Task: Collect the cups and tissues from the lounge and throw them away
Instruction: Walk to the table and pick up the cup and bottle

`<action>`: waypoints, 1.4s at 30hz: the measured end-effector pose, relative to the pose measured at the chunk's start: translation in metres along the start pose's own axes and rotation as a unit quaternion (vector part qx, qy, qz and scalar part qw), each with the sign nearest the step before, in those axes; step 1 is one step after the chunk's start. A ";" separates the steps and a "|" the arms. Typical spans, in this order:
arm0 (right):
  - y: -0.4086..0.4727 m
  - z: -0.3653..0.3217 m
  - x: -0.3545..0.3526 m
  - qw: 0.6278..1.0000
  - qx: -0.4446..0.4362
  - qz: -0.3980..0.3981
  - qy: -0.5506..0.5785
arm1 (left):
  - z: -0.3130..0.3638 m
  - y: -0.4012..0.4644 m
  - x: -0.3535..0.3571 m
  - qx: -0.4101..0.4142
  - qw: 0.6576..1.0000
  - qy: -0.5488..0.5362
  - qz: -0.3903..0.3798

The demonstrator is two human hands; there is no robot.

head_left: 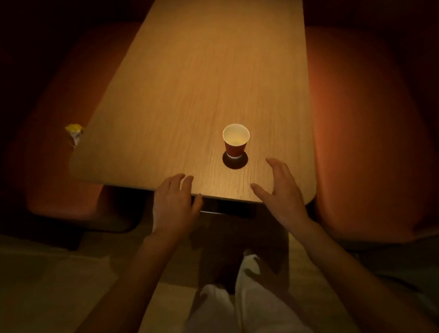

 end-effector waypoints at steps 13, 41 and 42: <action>0.138 0.047 0.090 0.962 0.127 -0.121 0.211 | -0.034 0.064 0.037 -0.082 0.994 -0.031 -0.064; 0.136 -0.296 0.272 0.950 -0.090 -0.224 0.201 | -0.343 -0.010 -0.058 -0.275 0.960 -0.031 0.038; 0.136 -0.307 0.281 0.951 -0.087 -0.221 0.199 | -0.360 -0.011 -0.061 -0.272 0.961 -0.027 0.031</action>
Point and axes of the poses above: each hand's wrist, its own y-axis towards the middle knuckle, its own x-axis out of the palm, z = x × y, the point moved 7 cm from there along y, towards the middle knuckle, and after that the axes turned 8 degrees about x, right-handed, at the moved point
